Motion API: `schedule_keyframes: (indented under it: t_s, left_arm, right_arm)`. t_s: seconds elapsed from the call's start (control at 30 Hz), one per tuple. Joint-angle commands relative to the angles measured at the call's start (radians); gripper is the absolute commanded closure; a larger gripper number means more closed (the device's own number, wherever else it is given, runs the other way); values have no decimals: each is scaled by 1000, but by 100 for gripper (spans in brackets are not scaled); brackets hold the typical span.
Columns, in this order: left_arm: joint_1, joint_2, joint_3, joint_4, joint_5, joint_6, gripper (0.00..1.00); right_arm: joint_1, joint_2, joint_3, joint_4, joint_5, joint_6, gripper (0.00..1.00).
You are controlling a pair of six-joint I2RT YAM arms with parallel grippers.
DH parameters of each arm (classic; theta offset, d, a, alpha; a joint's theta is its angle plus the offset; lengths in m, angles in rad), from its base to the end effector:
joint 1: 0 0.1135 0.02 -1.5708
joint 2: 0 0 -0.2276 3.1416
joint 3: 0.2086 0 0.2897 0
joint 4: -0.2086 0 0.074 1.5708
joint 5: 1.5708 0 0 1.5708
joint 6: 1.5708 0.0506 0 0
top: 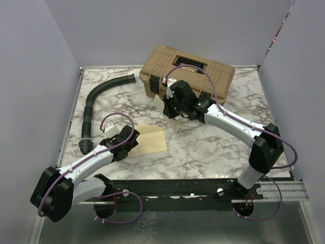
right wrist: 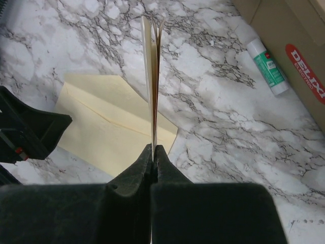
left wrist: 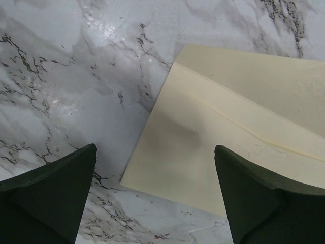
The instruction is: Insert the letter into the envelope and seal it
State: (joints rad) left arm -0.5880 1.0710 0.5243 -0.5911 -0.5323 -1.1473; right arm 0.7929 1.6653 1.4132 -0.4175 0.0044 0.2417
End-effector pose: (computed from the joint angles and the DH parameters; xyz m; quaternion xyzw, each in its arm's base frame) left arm 0.2086 -0.1082 0.1104 -0.3144 0.8901 0.0080 0.3300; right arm 0.3009 0.3052 0.2502 -0.2440 0.8665 0.2136 0.3795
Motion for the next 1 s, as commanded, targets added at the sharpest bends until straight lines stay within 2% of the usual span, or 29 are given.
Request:
schedule_keyframes:
  t_s: [0.0,0.27,0.43,0.73,0.87,0.97]
  left_arm:
    - [13,6,-70,168,22,25,1]
    - [79,43,-109,282,96,111,11]
    - [127,72,-121,446,240,247,17]
    - [146,215,-24,543,418,436,20]
    - [146,310,39,571,482,481,20]
    - [146,371,86,586,530,511,20]
  right_arm:
    - [6,78,89,-42,-49,-54,100]
    - [6,220,167,-92,-96,-102,100]
    - [6,252,161,-151,-55,-86,100]
    - [6,276,91,-259,-78,-70,100]
    - [6,249,49,-326,49,-10,100]
    - [6,206,-8,-342,83,18,100]
